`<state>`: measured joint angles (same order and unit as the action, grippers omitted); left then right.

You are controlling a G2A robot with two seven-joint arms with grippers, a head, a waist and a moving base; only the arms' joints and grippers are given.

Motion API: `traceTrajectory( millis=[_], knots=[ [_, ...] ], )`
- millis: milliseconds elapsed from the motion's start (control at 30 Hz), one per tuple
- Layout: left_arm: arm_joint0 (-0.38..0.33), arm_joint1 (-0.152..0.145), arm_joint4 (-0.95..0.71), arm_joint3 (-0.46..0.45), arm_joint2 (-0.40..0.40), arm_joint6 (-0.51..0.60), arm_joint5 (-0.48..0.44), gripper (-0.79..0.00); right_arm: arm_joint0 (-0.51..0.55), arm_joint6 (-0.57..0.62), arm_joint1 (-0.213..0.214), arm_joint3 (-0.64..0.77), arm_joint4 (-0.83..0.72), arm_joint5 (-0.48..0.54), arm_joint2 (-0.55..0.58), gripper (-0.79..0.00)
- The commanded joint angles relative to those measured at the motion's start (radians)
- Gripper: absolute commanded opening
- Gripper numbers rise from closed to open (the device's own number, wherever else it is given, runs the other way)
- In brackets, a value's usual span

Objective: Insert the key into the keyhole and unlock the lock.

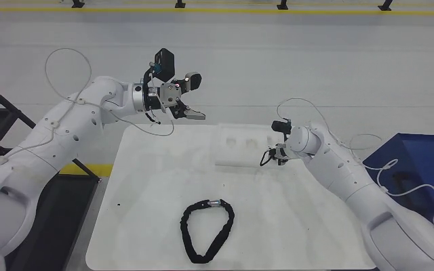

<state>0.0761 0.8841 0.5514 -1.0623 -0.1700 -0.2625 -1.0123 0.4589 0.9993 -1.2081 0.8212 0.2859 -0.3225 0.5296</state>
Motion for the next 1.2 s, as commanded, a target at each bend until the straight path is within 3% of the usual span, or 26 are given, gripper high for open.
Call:
traceTrajectory(
  millis=[0, 333, 667, 800, 1167],
  knots=[
    [0.000, 0.000, 0.000, 0.000, 0.000, 0.000, 0.000, 0.000, -0.001, 0.000, -0.005, -0.014, 0.001, 0.002, 0.001, -0.551],
    [0.000, 0.000, 0.000, 0.000, 0.000, 0.000, 0.000, 0.000, -0.014, -0.013, -0.039, -0.091, 0.009, 0.007, 0.000, -0.643],
    [0.000, 0.000, 0.000, 0.000, 0.000, 0.000, 0.000, 0.000, -0.033, -0.034, -0.078, -0.176, 0.022, 0.016, -0.004, -0.662],
    [0.000, 0.000, 0.000, 0.000, 0.000, 0.000, 0.000, 0.000, -0.042, -0.036, -0.092, -0.207, 0.028, 0.020, -0.004, -0.785],
    [0.000, 0.000, 0.000, 0.000, 0.000, 0.000, 0.000, 0.000, -0.068, -0.005, -0.106, -0.204, 0.079, 0.007, 0.003, -0.785]
  ],
)
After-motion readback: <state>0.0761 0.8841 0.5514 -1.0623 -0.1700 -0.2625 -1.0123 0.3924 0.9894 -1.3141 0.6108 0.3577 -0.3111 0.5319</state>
